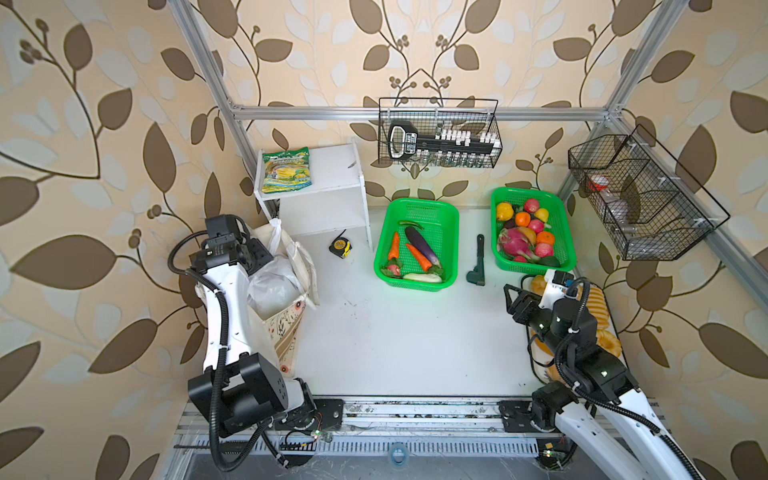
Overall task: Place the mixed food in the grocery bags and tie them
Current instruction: 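Lower the white bag into the beige tote bag with the left gripper, then open the left gripper and pull it back out of the tote bag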
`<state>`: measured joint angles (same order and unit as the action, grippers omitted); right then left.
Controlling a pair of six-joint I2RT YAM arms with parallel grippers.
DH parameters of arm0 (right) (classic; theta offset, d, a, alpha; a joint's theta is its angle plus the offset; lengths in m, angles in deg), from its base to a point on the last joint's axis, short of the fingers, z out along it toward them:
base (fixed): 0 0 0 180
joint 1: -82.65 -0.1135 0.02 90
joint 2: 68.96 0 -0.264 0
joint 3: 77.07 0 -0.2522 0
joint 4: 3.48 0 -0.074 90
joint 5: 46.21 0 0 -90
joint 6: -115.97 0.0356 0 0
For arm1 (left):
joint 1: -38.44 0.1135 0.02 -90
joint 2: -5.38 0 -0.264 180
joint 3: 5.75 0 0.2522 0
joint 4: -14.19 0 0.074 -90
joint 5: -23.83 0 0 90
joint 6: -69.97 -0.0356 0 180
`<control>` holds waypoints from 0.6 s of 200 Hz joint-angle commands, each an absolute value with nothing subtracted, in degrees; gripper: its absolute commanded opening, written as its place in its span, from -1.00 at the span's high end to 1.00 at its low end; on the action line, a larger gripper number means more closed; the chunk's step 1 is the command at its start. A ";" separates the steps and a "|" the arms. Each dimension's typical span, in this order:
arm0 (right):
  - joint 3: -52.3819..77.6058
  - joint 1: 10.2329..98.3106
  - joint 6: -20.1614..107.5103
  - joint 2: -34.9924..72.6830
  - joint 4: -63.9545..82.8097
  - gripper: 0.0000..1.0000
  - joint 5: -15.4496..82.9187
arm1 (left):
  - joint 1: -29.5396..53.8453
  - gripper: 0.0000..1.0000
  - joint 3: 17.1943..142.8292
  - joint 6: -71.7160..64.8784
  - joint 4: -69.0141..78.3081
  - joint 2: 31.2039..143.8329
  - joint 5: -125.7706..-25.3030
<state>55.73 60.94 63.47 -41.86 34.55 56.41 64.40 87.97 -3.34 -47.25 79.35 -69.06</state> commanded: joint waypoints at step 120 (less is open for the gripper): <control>56.01 61.09 63.96 -42.42 35.18 -0.29 56.27 | 65.07 -0.17 79.92 -2.54 -40.55 88.72 -68.50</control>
